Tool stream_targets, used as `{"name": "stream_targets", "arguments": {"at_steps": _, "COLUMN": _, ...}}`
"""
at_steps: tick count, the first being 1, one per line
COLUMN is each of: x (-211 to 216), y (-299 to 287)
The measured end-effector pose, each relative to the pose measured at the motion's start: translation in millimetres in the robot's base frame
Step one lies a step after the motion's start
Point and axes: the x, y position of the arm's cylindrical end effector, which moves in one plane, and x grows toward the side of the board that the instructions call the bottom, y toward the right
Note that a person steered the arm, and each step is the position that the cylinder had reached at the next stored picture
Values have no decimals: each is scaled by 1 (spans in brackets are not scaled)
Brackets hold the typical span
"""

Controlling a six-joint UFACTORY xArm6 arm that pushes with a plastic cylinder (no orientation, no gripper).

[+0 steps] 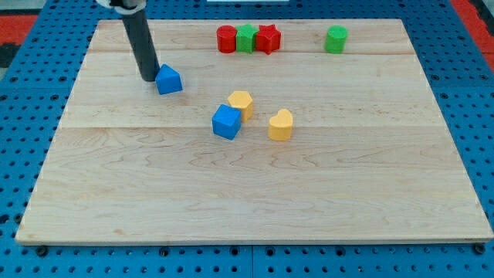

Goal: Move the yellow and blue blocks to the center of the board

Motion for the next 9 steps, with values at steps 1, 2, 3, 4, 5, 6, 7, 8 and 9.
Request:
{"name": "stream_targets", "arguments": {"at_steps": 1, "x": 12, "y": 43}}
{"name": "stream_targets", "arguments": {"at_steps": 2, "x": 48, "y": 94}}
{"name": "stream_targets", "arguments": {"at_steps": 3, "x": 35, "y": 86}}
{"name": "stream_targets", "arguments": {"at_steps": 4, "x": 19, "y": 17}}
{"name": "stream_targets", "arguments": {"at_steps": 5, "x": 55, "y": 56}}
{"name": "stream_targets", "arguments": {"at_steps": 6, "x": 62, "y": 103}}
{"name": "stream_targets", "arguments": {"at_steps": 7, "x": 64, "y": 142}}
{"name": "stream_targets", "arguments": {"at_steps": 8, "x": 69, "y": 160}}
{"name": "stream_targets", "arguments": {"at_steps": 9, "x": 48, "y": 183}}
